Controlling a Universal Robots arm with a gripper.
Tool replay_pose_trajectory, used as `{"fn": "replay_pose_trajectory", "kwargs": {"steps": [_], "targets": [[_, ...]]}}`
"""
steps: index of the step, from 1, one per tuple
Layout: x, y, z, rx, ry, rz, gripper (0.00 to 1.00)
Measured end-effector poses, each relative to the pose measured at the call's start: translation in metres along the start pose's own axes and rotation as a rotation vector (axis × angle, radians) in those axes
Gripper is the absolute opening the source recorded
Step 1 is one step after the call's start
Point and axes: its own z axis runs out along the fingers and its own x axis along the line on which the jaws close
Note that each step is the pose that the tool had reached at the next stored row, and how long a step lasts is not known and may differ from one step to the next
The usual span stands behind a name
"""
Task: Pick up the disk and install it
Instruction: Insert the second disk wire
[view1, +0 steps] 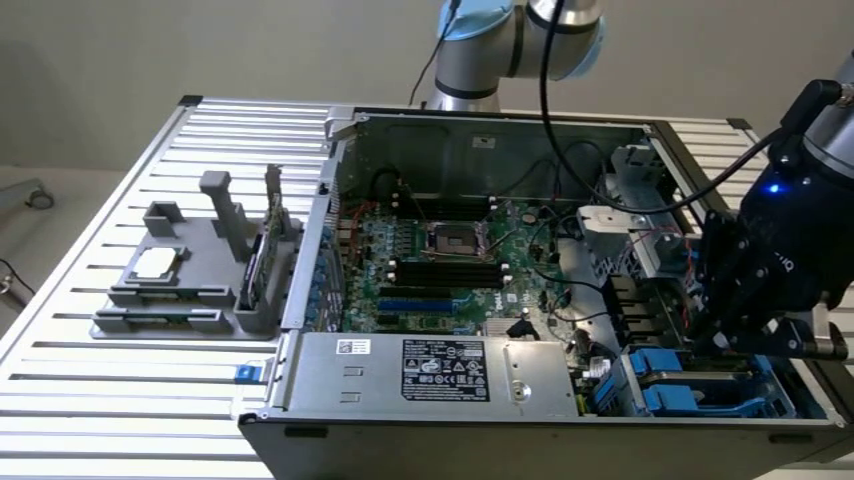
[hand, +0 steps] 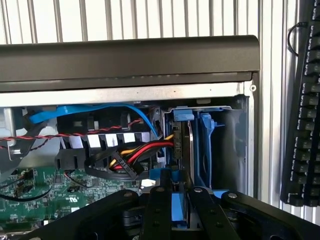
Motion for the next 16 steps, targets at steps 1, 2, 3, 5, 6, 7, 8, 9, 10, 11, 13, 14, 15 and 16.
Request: {"fn": "replay_pose_trajectory", "kwargs": {"steps": [1,2,3,5,6,7,8,9,10,11,13,14,15,16], "targets": [[-0.0001,0.0003,0.0000,0.0011,0.0006,0.000,0.20],[-0.0003,0.0006,0.0001,0.0019,0.0009,0.000,0.20],[-0.0003,0.0011,0.0001,0.0028,0.0010,0.000,0.20],[-0.0004,0.0017,0.0000,0.0041,0.0009,0.000,0.20],[-0.0005,0.0019,0.0000,0.0046,0.0009,0.001,0.20],[-0.0006,0.0020,0.0000,0.0047,0.0008,0.001,0.20],[-0.0007,0.0020,0.0001,0.0048,0.0009,0.002,0.20],[-0.0008,0.0022,0.0000,0.0050,0.0008,0.003,0.20],[-0.0009,0.0022,0.0000,0.0052,0.0008,0.005,0.20],[-0.0010,0.0022,0.0001,0.0053,0.0009,0.009,0.20],[-0.0011,0.0022,0.0001,0.0057,0.0010,0.017,0.20],[-0.0011,0.0022,0.0001,0.0060,0.0011,0.022,0.20],[-0.0011,0.0022,0.0001,0.0063,0.0010,0.027,0.20],[-0.0011,0.0023,0.0001,0.0067,0.0011,0.033,0.20]]}}
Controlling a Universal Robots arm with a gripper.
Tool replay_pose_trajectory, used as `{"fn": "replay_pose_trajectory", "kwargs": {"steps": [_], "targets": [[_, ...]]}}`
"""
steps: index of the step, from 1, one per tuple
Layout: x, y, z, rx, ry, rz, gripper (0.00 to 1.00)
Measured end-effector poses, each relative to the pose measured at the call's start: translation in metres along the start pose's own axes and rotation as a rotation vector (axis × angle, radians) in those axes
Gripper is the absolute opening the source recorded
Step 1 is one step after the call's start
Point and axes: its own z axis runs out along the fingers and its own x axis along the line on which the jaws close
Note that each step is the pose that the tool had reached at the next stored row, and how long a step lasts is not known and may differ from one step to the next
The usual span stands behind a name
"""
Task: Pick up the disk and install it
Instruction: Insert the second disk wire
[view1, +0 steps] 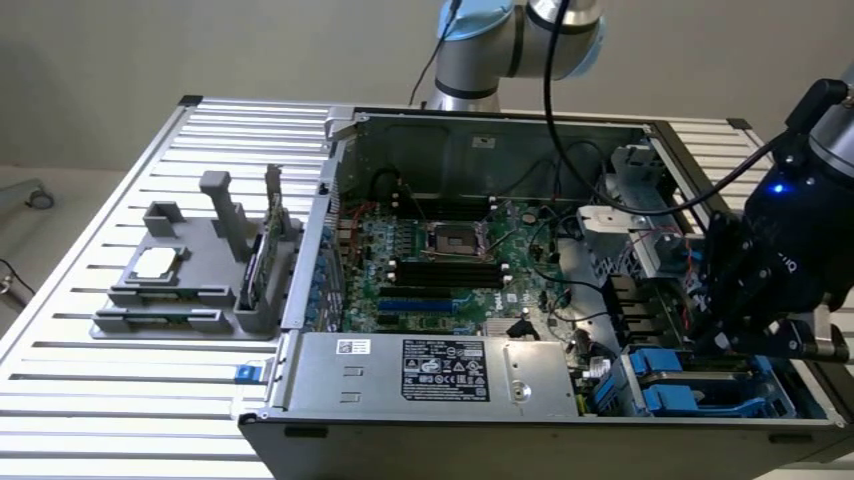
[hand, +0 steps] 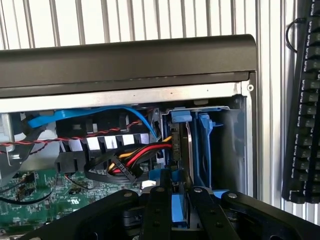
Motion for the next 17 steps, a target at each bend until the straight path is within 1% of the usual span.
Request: {"fn": "replay_pose_trajectory", "kwargs": {"steps": [17], "targets": [[-0.0021,0.0020,0.0001,0.0070,0.0008,0.095,0.20]]}}
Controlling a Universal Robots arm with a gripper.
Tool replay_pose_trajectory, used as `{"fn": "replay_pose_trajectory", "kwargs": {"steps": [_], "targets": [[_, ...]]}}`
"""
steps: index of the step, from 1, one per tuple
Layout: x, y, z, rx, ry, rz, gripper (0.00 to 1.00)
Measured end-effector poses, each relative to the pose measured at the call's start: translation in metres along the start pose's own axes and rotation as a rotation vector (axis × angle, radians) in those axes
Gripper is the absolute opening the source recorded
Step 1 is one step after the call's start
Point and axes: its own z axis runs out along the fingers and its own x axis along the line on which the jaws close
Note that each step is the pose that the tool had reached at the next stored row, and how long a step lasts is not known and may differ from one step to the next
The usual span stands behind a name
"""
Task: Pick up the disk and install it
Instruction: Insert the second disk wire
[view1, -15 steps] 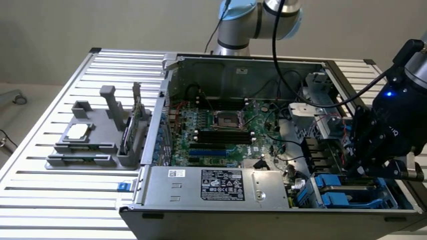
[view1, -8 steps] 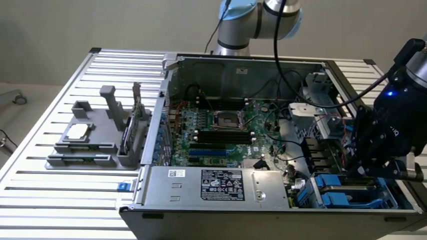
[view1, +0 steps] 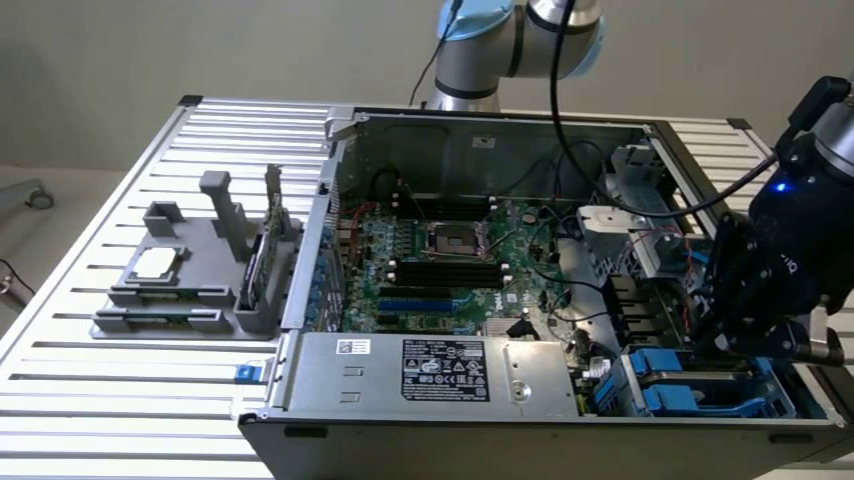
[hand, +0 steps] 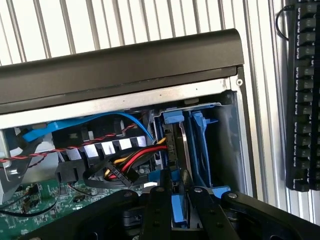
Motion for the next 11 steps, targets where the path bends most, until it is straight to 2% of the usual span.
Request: {"fn": "replay_pose_trajectory", "kwargs": {"steps": [11], "targets": [[-0.0001,0.0000,-0.0001,0.0025,0.0007,0.062,0.16]]}}
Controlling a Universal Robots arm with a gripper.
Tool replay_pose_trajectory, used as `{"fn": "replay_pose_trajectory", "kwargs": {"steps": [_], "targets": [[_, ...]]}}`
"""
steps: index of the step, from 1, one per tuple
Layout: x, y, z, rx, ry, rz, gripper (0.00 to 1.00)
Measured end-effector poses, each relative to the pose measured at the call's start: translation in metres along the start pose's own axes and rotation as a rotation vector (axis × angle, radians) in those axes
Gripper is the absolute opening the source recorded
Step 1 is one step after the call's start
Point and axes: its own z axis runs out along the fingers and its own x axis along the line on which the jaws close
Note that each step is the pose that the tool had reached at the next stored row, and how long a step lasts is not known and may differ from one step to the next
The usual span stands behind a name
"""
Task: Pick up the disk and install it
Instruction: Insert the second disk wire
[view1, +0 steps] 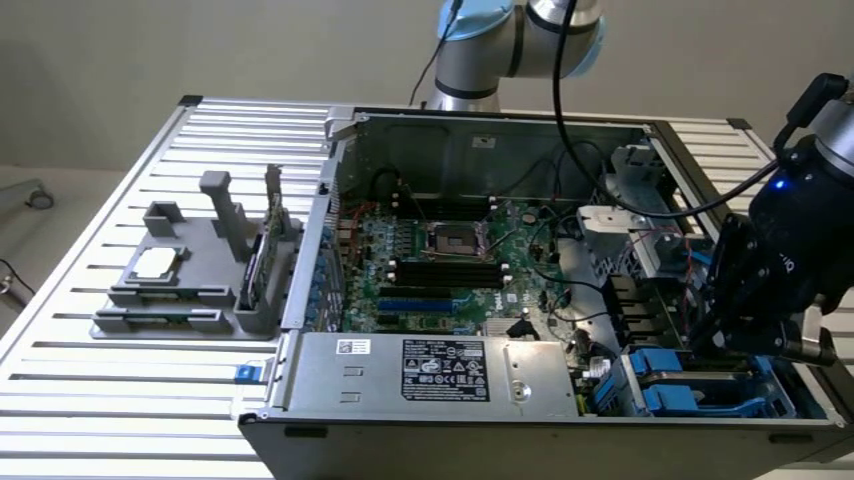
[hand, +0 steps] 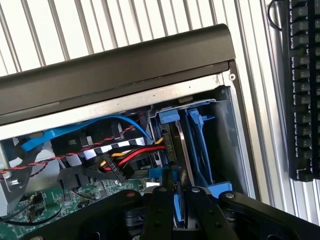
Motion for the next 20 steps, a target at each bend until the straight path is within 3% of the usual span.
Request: {"fn": "replay_pose_trajectory", "kwargs": {"steps": [20], "targets": [[0.0000,-0.0007,-0.0022,-0.0006,-0.0003,-0.016,0.16]]}}
